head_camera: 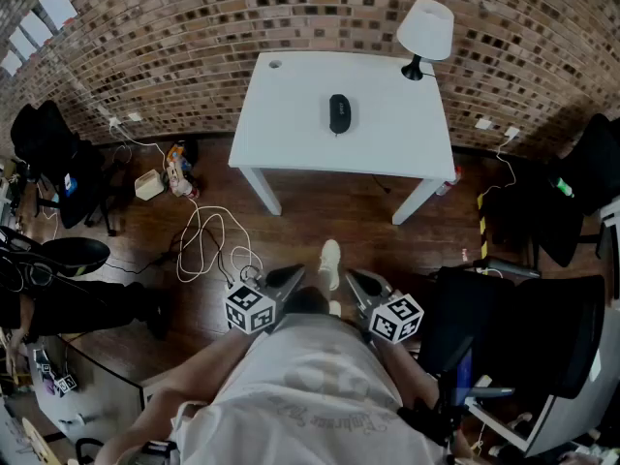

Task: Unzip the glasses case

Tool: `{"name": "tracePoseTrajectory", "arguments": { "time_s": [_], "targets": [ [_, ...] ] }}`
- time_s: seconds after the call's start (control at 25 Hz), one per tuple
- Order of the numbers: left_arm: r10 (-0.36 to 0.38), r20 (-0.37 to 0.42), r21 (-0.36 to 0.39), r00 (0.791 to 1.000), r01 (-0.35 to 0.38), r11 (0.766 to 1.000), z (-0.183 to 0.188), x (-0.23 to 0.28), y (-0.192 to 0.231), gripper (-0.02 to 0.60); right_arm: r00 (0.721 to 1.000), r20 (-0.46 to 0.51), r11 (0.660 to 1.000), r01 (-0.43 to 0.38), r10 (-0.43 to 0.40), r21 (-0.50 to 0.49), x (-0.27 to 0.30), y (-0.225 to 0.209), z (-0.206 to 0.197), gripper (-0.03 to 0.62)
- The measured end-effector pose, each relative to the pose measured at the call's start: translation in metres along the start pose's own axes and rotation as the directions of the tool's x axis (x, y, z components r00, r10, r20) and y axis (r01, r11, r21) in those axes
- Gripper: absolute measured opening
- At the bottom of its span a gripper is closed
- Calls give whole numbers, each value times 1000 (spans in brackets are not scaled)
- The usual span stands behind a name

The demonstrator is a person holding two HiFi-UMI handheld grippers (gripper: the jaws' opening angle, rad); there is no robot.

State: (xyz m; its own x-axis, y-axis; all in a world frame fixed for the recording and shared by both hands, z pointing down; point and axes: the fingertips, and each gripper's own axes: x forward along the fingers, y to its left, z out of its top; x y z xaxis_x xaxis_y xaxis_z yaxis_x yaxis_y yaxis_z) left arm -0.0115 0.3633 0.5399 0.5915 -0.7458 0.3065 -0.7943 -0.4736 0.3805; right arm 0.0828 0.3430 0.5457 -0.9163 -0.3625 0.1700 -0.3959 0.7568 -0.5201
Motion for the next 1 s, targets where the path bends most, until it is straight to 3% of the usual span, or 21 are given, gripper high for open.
{"name": "tracePoseTrajectory", "arguments": {
  "time_s": [0.76, 1.0],
  "targets": [
    [112, 31, -57, 993, -111, 992, 2, -36, 14, 5, 991, -110, 997, -79, 80, 13, 26, 13, -7, 9],
    [158, 43, -118, 987, -152, 981, 4, -41, 42, 5, 986, -122, 994, -109, 110, 17, 49, 17, 2, 9]
  ]
}}
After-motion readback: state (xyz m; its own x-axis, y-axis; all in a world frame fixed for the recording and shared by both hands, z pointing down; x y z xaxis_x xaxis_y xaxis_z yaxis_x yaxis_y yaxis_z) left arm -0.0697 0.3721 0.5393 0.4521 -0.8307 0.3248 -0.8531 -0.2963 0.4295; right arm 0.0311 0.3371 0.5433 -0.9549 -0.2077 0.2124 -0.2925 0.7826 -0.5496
